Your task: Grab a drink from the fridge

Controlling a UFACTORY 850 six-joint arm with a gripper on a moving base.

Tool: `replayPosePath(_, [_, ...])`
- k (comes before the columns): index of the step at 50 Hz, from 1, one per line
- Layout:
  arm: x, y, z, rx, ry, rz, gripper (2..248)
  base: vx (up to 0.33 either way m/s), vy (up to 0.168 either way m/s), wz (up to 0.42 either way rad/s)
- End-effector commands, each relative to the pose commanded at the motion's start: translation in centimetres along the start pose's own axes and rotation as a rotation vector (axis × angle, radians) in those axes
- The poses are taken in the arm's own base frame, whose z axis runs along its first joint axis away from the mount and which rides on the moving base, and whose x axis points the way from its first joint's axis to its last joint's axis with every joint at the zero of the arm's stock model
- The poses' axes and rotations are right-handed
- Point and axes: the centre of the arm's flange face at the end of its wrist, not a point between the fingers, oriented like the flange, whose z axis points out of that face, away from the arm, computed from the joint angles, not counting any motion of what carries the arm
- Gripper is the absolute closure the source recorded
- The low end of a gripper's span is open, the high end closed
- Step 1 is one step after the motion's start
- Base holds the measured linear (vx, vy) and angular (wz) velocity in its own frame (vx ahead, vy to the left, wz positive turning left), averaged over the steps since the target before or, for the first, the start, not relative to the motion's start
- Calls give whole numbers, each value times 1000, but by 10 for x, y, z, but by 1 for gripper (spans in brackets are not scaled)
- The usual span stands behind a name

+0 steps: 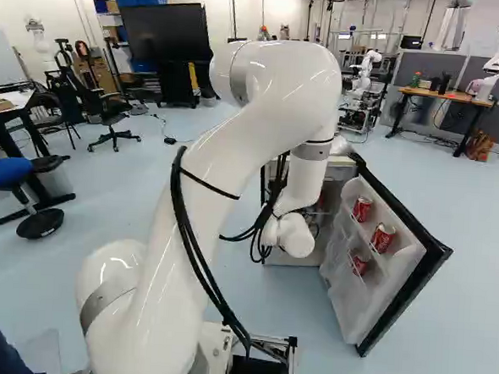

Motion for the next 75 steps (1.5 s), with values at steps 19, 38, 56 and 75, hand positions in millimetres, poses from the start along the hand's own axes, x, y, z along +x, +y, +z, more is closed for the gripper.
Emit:
replayPosePath(19, [21,-4,-15,-12,22,-19,160,0,0,0])
replayPosePath(38, [42,-7,-27,-23,47,-41,160,0,0,0])
replayPosePath(56, [61,-9,-36,-31,74,-67,160,0,0,0])
replayPosePath(75, [82,-11,-45,-41,104,-96,160,0,0,0])
